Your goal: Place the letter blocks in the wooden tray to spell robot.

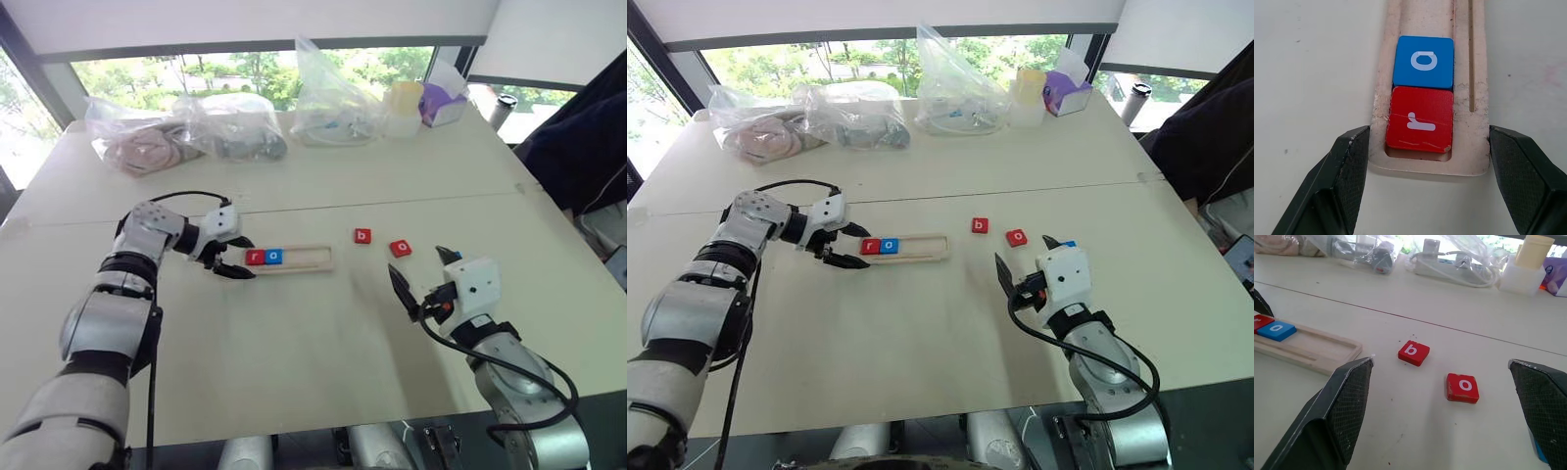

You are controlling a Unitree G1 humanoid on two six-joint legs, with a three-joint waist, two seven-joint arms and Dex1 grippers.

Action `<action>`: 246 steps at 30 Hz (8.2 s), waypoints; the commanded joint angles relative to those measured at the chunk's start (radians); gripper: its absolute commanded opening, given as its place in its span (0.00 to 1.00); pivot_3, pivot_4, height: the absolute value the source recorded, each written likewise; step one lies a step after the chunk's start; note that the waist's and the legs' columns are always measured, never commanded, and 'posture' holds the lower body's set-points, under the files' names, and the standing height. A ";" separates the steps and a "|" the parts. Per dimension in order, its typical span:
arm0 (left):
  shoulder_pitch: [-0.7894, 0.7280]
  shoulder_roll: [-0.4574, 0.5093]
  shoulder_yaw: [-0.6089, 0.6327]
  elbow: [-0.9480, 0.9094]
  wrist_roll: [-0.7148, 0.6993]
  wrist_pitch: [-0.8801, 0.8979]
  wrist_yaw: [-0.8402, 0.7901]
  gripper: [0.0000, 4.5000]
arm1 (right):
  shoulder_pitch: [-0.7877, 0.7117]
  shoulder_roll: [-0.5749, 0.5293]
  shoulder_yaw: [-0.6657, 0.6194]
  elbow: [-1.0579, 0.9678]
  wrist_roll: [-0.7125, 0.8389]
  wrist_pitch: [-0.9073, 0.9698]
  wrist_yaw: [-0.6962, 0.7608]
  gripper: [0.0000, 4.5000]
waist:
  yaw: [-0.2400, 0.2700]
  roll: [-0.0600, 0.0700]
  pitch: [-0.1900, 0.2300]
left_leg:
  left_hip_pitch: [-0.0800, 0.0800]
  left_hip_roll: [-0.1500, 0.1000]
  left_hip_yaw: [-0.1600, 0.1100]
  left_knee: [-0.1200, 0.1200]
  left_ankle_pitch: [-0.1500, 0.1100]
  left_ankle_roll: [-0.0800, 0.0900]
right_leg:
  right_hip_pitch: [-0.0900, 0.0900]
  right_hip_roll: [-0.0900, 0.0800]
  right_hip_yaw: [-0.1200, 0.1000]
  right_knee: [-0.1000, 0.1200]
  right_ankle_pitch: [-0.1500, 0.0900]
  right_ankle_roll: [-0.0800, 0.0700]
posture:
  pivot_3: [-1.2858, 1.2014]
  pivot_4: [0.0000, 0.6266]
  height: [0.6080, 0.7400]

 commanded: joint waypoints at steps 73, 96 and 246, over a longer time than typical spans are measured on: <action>0.760 0.151 -0.165 -1.442 -0.130 0.807 0.300 1.00 | -0.089 0.033 0.057 0.037 -0.020 -0.013 0.024 1.00 | -0.004 0.009 -0.011 | 0.000 -0.001 0.001 -0.004 0.000 0.000 | 0.000 -0.003 0.002 -0.006 -0.004 -0.002 | 0.52 0.24 1.00; 0.857 0.385 0.294 -1.402 -0.611 0.766 0.178 1.00 | -0.329 0.035 0.072 0.166 0.019 0.241 0.032 1.00 | -0.021 0.005 -0.006 | -0.003 0.006 0.003 -0.010 0.000 0.000 | -0.009 -0.001 0.002 -0.005 -0.005 -0.010 | 0.52 0.24 1.00; 0.842 0.252 0.226 -1.592 -0.775 0.727 0.213 1.00 | -0.605 -0.332 0.364 0.362 0.005 0.053 0.848 0.26 | -0.010 -0.003 0.008 | -0.001 0.002 0.000 -0.003 0.001 -0.001 | -0.004 -0.001 0.000 -0.002 -0.003 -0.006 | 0.52 0.24 1.00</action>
